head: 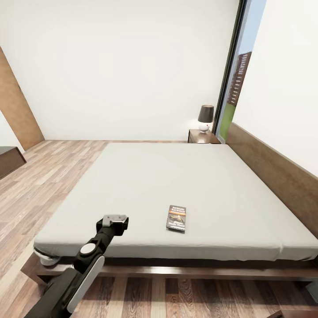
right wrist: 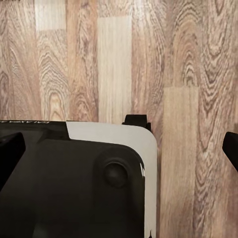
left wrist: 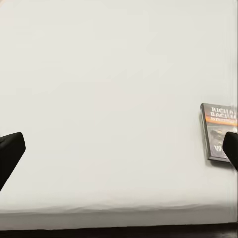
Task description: In the bedroom, move the book from the bed onto either nightstand, and place the two sandals side by side next to the bed.
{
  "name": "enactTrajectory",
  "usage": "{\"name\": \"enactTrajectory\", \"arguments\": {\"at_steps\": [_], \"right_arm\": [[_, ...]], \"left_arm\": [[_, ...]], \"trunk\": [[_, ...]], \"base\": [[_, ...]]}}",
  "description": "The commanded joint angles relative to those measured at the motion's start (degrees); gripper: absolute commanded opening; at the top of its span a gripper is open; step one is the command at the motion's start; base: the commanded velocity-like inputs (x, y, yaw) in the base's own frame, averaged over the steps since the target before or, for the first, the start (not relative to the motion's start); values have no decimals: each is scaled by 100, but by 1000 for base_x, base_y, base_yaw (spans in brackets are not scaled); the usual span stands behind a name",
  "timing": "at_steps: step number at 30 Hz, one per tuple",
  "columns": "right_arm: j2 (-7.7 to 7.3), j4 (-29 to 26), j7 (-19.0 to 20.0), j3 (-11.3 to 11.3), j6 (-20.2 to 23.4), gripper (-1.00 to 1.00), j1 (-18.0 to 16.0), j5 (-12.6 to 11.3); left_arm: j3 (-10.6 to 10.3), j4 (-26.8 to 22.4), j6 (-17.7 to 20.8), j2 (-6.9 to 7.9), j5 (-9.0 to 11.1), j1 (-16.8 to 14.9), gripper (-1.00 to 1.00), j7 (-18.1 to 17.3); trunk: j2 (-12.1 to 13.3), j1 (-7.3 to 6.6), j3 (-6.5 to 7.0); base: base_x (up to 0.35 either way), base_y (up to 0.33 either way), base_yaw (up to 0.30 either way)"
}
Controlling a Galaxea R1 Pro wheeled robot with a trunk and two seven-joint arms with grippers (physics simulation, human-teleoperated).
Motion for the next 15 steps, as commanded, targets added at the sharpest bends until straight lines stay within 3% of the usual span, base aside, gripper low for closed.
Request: {"name": "enactTrajectory", "arguments": {"at_steps": [1, 15], "right_arm": [[5, -13, 41, -37, 12, 100, 3, 22], [-1, 3, 36, -68, -254, 100, 3, 1]], "left_arm": [[-23, 11, 55, -46, 25, -29, 100, 0], [-40, 79, 741, -358, -76, -283, 100, -233]], "trunk": [[-4, 0, -5], [-4, 0, -5]], "base": [[0, 0, 0], [0, 0, 0]]}}
